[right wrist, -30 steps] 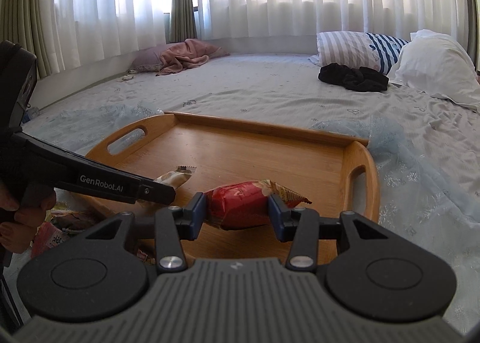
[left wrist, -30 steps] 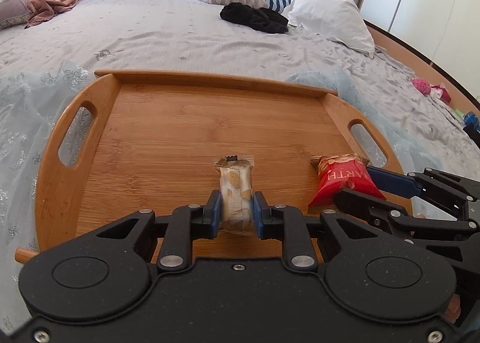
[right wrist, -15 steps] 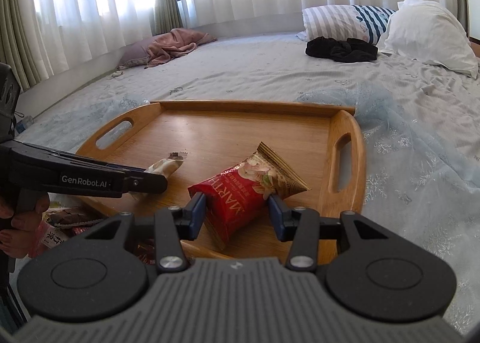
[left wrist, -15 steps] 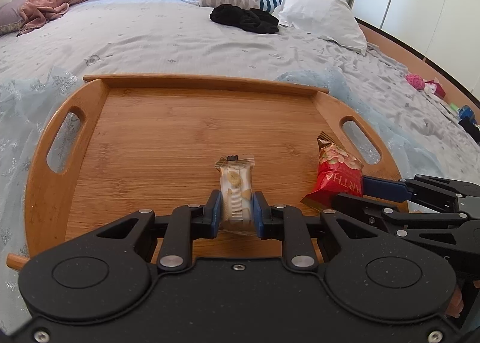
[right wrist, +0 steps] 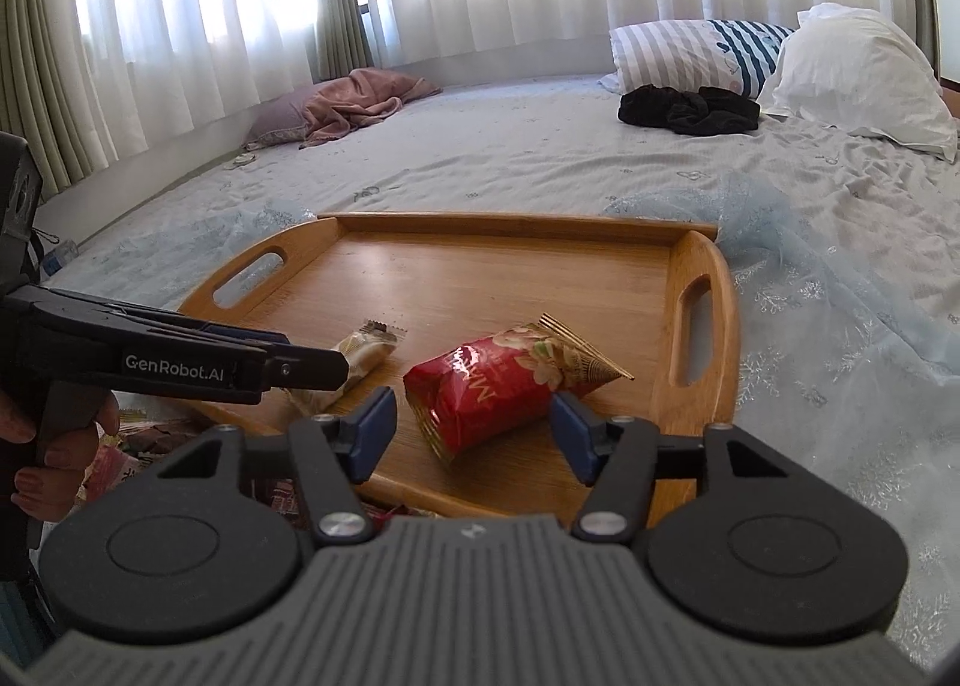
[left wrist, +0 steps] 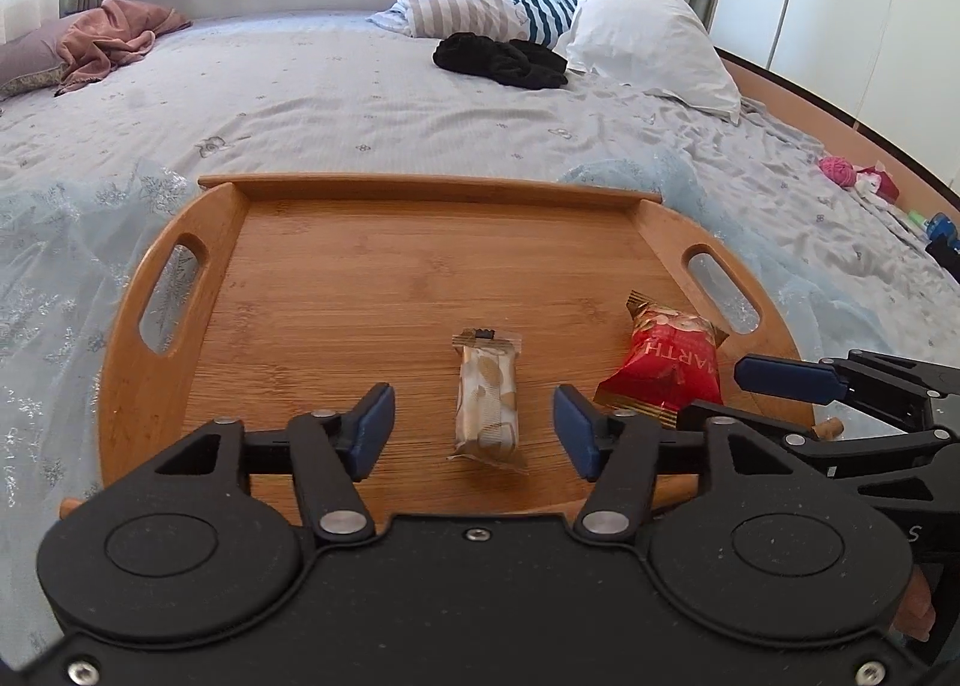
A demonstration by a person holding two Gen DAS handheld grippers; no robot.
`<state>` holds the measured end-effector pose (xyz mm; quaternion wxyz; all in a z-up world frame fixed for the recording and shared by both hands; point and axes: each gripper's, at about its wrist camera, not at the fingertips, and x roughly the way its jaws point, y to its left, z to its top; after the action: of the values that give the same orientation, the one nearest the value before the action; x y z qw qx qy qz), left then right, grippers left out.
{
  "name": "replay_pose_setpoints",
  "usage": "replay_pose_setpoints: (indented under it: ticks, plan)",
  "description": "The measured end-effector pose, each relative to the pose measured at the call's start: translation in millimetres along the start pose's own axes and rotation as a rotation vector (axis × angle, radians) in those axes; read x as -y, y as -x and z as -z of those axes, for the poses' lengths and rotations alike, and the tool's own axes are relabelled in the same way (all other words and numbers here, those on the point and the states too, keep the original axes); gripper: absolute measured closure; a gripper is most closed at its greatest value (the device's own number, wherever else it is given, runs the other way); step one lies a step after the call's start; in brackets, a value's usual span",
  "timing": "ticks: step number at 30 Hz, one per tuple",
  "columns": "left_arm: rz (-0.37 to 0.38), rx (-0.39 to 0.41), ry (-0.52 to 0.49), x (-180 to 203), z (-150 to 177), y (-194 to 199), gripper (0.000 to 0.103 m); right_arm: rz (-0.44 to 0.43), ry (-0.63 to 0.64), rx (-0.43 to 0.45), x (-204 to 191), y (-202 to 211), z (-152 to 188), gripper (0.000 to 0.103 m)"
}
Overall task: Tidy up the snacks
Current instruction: 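Move the right gripper to the yellow Americ biscuit pack and grasp it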
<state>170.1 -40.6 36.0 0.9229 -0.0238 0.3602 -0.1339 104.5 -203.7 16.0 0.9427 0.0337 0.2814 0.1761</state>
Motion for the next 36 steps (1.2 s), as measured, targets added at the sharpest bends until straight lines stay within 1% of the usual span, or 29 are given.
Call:
replay_pose_setpoints:
  ticks: [2, 3, 5, 10, 13, 17, 22, 27, 29, 31, 32, 33, 34, 36]
  plan:
    - [-0.003, 0.018, 0.005, -1, 5, 12, 0.03, 0.009, 0.004, 0.021, -5, 8, 3, 0.02]
    - [-0.01, 0.026, 0.002, -1, 8, 18, 0.028, 0.014, 0.005, 0.037, -9, 12, 5, 0.019]
    - [-0.029, 0.047, -0.01, -1, 16, 31, 0.023, 0.026, 0.003, 0.065, -14, 19, 11, 0.012]
    - [-0.066, 0.08, -0.024, -2, 40, 57, 0.017, 0.055, -0.044, 0.133, -25, 38, 27, 0.002]
    - [-0.082, 0.098, -0.025, -5, 55, 70, 0.013, 0.086, -0.067, 0.162, -31, 47, 36, 0.0]
    - [-0.101, 0.137, -0.008, -9, 75, 87, 0.005, 0.139, -0.051, 0.185, -42, 58, 48, 0.0]
    - [-0.15, 0.184, -0.012, -9, 97, 102, 0.0, 0.26, -0.034, 0.18, -58, 63, 63, 0.0]
    - [-0.181, 0.182, 0.001, -10, 112, 106, 0.0, 0.261, -0.047, 0.158, -65, 66, 78, 0.0]
    - [-0.189, 0.18, 0.011, -10, 116, 106, 0.0, 0.276, -0.035, 0.151, -70, 65, 82, 0.0]
    - [-0.216, 0.189, 0.019, -10, 120, 107, 0.005, 0.287, -0.036, 0.147, -73, 65, 86, 0.0]
    - [-0.231, 0.187, 0.019, -9, 121, 108, 0.014, 0.293, -0.04, 0.146, -74, 66, 88, 0.0]
    - [-0.239, 0.181, 0.012, -8, 122, 109, 0.025, 0.302, -0.046, 0.145, -75, 66, 89, 0.0]
    - [-0.234, 0.179, 0.005, -7, 124, 110, 0.029, 0.314, -0.051, 0.143, -75, 66, 90, 0.0]
    - [-0.218, 0.182, -0.003, -4, 125, 112, 0.039, 0.343, -0.057, 0.147, -76, 66, 91, 0.0]
